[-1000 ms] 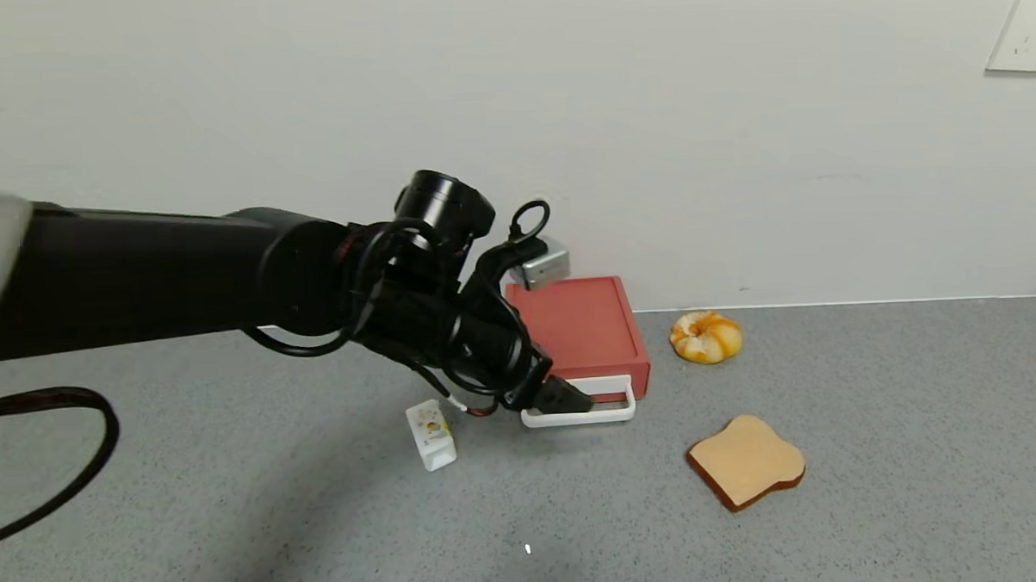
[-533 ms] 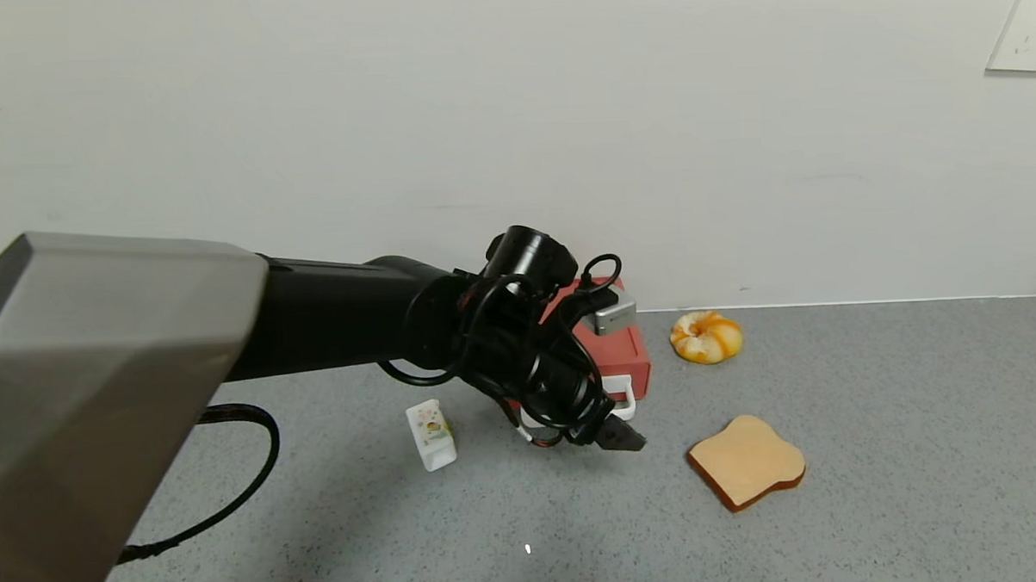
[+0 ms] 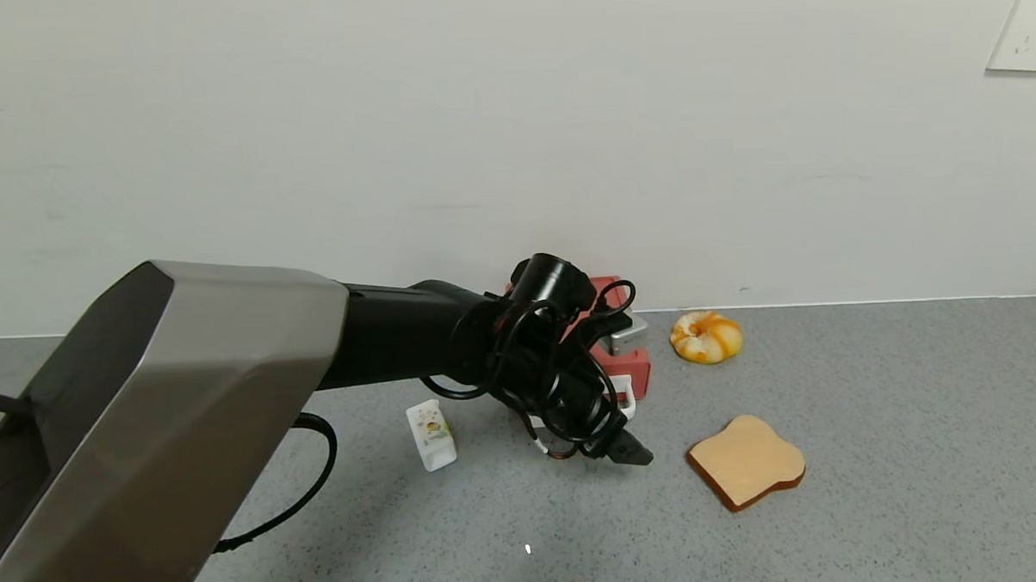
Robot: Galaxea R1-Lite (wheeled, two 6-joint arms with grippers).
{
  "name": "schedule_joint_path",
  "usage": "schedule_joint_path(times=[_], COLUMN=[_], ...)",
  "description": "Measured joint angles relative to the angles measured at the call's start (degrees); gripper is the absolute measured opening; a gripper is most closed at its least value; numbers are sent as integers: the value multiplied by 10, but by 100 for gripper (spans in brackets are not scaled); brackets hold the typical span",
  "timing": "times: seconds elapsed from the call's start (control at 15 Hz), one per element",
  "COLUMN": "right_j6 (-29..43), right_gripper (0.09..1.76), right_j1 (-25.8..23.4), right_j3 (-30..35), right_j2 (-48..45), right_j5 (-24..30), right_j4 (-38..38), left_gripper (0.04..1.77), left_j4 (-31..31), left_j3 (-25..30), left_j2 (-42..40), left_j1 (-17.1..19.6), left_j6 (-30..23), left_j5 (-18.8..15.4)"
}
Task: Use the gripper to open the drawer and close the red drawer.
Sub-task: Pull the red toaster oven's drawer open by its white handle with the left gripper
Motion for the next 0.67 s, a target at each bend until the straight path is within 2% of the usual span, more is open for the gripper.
schedule_joint_path(times=[0.13,0.4,0.67], right_j6=[0,0,0], right_gripper=[174,174,174], right_j1=[0,0,0], right_j3=[0,0,0], right_j2=[0,0,0], right_j5=[0,0,0], right_j4=[0,0,0], left_gripper=[172,172,172], left_j4=[3,24,51], left_j3=[-5,-9,-17], left_j2=[2,3,4], left_j1=[0,1,2], left_j6=[0,3,3], left_j5=[4,74,114])
